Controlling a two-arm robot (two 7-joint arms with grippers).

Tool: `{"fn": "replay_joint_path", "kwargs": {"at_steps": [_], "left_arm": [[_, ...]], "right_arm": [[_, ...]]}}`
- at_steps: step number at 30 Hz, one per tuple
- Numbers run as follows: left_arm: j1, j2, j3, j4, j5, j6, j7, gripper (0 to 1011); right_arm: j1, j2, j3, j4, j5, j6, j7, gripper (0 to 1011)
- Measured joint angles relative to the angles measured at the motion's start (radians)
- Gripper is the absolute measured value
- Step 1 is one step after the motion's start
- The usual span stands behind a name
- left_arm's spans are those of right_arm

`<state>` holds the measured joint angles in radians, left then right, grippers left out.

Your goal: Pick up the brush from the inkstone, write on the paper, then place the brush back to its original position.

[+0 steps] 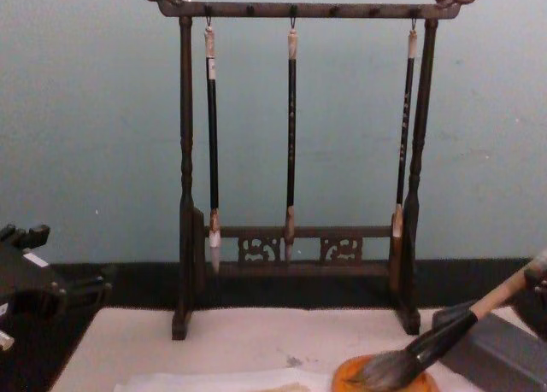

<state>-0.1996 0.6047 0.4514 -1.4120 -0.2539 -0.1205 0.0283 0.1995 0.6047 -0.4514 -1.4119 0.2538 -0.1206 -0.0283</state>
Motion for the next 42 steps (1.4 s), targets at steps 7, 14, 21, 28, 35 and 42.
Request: {"fn": "replay_joint_path", "kwargs": {"at_steps": [7,14,21,28,35,42], "left_arm": [[0.0,0.0,0.0,0.0,0.0,0.0,0.0,1010],[0.0,0.0,0.0,0.0,0.0,0.0,0.0,1010],[0.0,0.0,0.0,0.0,0.0,0.0,0.0,1010],[0.0,0.0,0.0,0.0,0.0,0.0,0.0,1010],[0.0,0.0,0.0,0.0,0.0,0.0,0.0,1010],[0.0,0.0,0.0,0.0,0.0,0.0,0.0,1010]], "right_arm": [[0.0,0.0,0.0,0.0,0.0,0.0,0.0,1000],[0.0,0.0,0.0,0.0,0.0,0.0,0.0,1000],[0.0,0.0,0.0,0.0,0.0,0.0,0.0,1000],[0.0,0.0,0.0,0.0,0.0,0.0,0.0,1000],[0.0,0.0,0.0,0.0,0.0,0.0,0.0,1000],[0.0,0.0,0.0,0.0,0.0,0.0,0.0,1000]]}}
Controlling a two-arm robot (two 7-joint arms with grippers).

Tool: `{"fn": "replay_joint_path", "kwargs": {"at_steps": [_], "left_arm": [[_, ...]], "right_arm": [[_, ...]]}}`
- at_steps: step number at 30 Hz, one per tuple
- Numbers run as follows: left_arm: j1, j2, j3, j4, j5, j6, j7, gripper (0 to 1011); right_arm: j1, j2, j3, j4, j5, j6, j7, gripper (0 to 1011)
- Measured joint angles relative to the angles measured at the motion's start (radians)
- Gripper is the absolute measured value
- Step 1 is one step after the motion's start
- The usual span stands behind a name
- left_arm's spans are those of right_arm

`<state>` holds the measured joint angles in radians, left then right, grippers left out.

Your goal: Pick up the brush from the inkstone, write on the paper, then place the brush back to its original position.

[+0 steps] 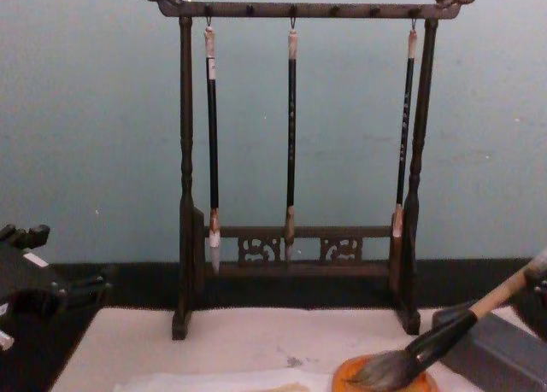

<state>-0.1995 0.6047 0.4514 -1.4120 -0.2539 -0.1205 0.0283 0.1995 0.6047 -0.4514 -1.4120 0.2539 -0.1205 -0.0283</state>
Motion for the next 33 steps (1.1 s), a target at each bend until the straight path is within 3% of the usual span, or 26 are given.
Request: {"fn": "replay_joint_path", "kwargs": {"at_steps": [26,32,33], "left_arm": [[0.0,0.0,0.0,0.0,0.0,0.0,0.0,1010],[0.0,0.0,0.0,0.0,0.0,0.0,0.0,1010],[0.0,0.0,0.0,0.0,0.0,0.0,0.0,1010]], "right_arm": [[-0.006,-0.003,0.01,-0.005,-0.001,0.002,0.009,1000],[-0.024,-0.019,0.042,-0.024,0.043,0.024,0.037,1000],[-0.032,-0.025,0.056,-0.032,0.069,0.036,0.049,1000]]}}
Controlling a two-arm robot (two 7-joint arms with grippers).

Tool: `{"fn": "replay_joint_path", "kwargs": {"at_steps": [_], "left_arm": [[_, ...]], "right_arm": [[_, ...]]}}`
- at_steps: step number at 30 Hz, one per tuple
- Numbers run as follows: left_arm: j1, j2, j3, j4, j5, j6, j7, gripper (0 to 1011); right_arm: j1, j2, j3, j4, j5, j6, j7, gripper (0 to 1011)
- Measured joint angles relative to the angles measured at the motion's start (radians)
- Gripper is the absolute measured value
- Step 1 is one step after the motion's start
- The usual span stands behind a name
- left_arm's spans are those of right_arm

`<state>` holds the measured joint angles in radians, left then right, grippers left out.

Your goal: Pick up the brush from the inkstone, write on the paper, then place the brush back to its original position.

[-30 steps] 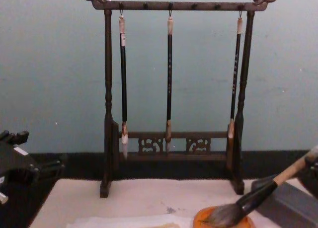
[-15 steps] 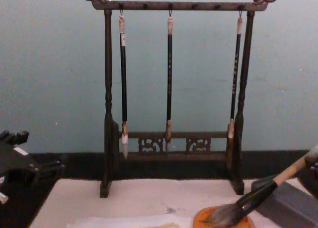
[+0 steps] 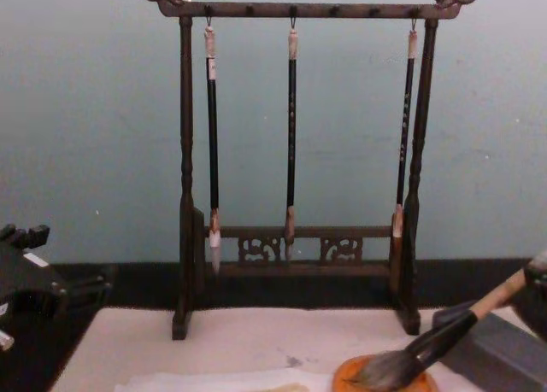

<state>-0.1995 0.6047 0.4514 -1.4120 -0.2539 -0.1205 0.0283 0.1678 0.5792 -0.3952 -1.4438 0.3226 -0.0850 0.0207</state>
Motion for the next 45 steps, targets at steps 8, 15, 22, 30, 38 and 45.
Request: {"fn": "replay_joint_path", "kwargs": {"at_steps": [8,15,22,30,38,45], "left_arm": [[0.0,0.0,0.0,0.0,0.0,0.0,0.0,1009],[0.0,0.0,0.0,0.0,0.0,0.0,0.0,1010],[0.0,0.0,0.0,0.0,0.0,0.0,0.0,1010],[0.0,0.0,0.0,0.0,0.0,0.0,0.0,1010],[0.0,0.0,0.0,0.0,0.0,0.0,0.0,1010],[0.0,0.0,0.0,0.0,0.0,0.0,0.0,1009]], "right_arm": [[-0.038,-0.059,0.097,-0.038,0.208,0.104,0.073,1000],[-0.062,-0.133,0.196,-0.062,0.418,0.246,0.112,1000],[-0.064,-0.191,0.26,-0.066,0.594,0.367,0.099,1000],[-0.048,-0.223,0.283,-0.051,0.707,0.436,0.064,1000],[-0.023,-0.249,0.285,-0.015,0.767,0.45,0.026,1000],[-0.006,-0.255,0.275,0.006,0.791,0.444,0.015,1000]]}}
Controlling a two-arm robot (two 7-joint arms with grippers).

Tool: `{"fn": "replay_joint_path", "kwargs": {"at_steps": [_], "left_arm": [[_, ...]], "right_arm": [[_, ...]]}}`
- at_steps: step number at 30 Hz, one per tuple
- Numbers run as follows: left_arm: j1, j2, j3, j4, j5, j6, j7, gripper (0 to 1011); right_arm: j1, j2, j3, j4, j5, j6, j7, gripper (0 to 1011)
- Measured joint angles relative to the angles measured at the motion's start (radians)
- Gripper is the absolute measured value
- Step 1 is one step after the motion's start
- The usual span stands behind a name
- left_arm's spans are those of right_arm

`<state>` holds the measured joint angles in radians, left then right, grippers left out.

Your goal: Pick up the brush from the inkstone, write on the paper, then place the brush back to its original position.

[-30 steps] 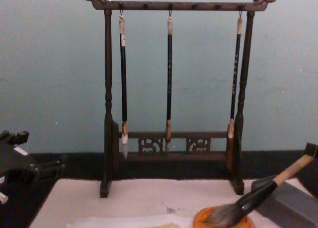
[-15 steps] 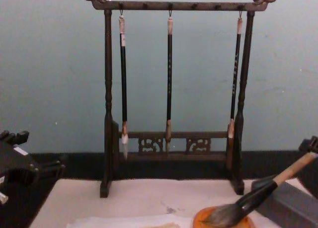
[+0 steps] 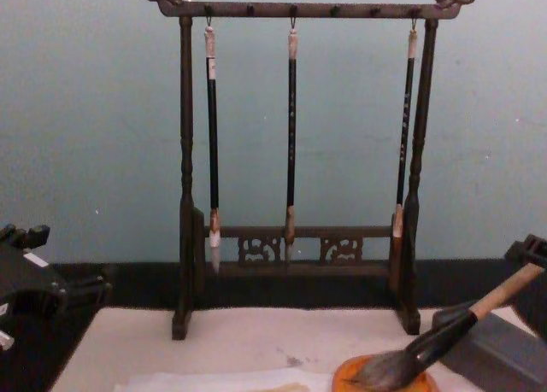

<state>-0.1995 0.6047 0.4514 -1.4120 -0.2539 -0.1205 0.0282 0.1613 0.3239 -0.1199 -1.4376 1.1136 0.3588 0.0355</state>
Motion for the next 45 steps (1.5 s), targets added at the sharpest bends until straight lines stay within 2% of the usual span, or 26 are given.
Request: {"fn": "replay_joint_path", "kwargs": {"at_steps": [13,24,30,45], "left_arm": [[0.0,0.0,0.0,0.0,0.0,0.0,0.0,1010],[0.0,0.0,0.0,0.0,0.0,0.0,0.0,1010],[0.0,0.0,0.0,0.0,0.0,0.0,0.0,1010],[0.0,0.0,0.0,0.0,0.0,0.0,0.0,1010]], "right_arm": [[0.03,-0.019,-0.023,0.022,0.038,-0.022,-0.027,1000],[0.072,-0.03,-0.048,0.082,0.064,-0.041,-0.045,1000],[0.104,-0.026,-0.063,0.132,0.075,-0.054,-0.034,1000],[0.144,-0.01,-0.091,0.193,0.108,-0.071,0.005,1000]]}}
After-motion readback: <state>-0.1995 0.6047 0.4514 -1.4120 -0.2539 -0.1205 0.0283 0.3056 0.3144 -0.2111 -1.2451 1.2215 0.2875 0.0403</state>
